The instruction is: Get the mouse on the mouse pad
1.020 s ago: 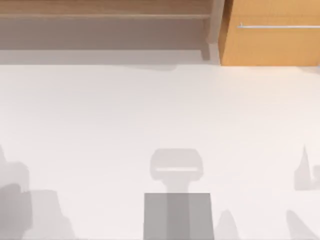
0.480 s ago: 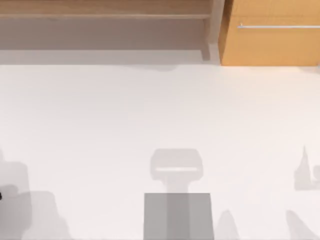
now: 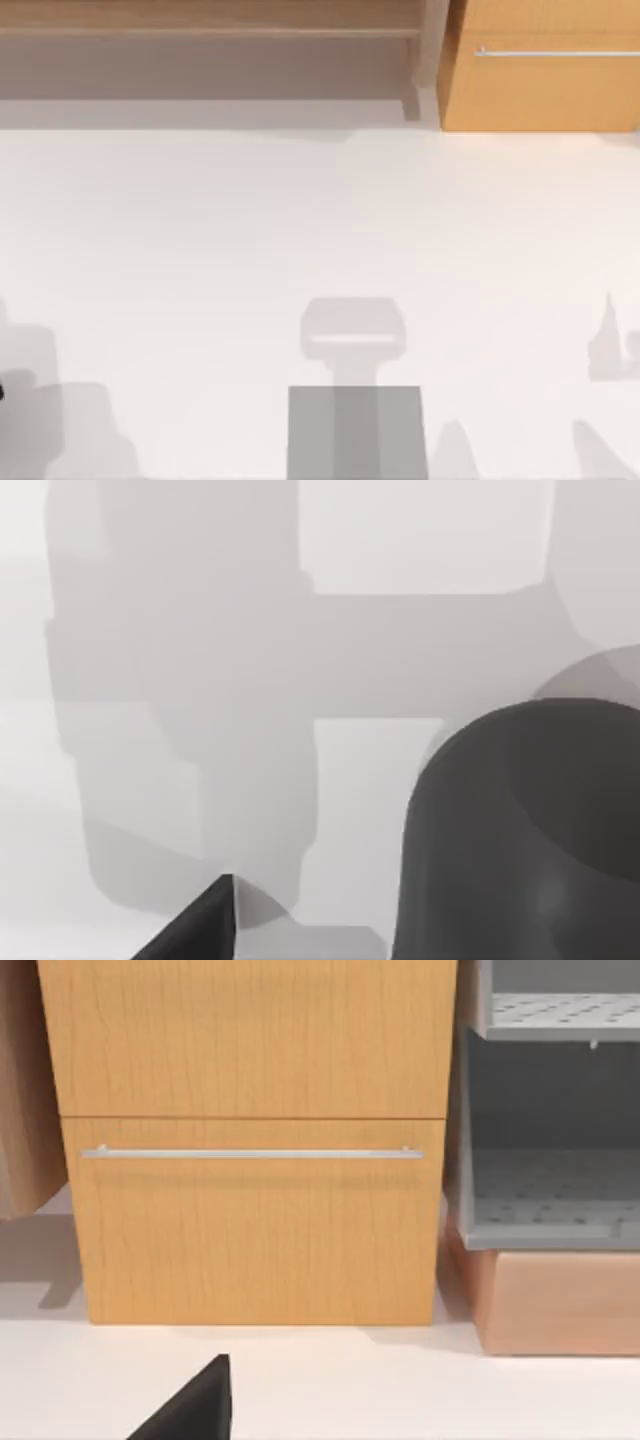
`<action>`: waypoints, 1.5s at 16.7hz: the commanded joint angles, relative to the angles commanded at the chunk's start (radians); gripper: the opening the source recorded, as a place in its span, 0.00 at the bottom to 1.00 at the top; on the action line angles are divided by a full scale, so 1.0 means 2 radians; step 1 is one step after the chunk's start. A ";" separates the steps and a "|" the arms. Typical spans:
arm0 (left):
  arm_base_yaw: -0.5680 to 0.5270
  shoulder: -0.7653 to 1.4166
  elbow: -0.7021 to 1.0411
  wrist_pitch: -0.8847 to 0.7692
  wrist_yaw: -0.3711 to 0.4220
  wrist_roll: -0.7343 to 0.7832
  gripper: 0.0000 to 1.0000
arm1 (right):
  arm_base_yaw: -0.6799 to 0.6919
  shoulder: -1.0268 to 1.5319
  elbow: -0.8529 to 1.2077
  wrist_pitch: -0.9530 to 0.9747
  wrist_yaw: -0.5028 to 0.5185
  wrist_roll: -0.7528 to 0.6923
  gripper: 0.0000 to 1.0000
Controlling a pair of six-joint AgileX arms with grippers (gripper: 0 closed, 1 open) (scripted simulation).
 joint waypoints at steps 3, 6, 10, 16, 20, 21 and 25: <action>0.000 0.000 0.000 0.000 0.000 0.000 0.02 | 0.000 0.000 0.000 0.000 0.000 0.000 1.00; 0.000 0.000 0.000 0.000 0.000 0.000 0.00 | 0.000 0.000 0.000 0.000 0.000 0.000 1.00; 0.000 0.000 0.000 0.000 0.000 0.000 0.00 | 0.000 0.000 0.000 0.000 0.000 0.000 1.00; 0.001 -0.033 0.040 -0.058 0.000 -0.003 0.00 | 0.000 0.000 0.000 0.000 0.000 0.000 1.00; -0.001 -0.066 0.098 -0.165 0.000 -0.003 0.00 | 0.000 0.000 0.000 0.000 0.000 0.000 1.00; -0.001 -0.076 0.113 -0.192 0.000 -0.003 0.00 | 0.000 0.000 0.000 0.000 0.000 0.000 1.00; -0.003 -0.108 0.155 -0.252 0.000 -0.004 0.00 | 0.000 0.000 0.000 0.000 0.000 0.000 1.00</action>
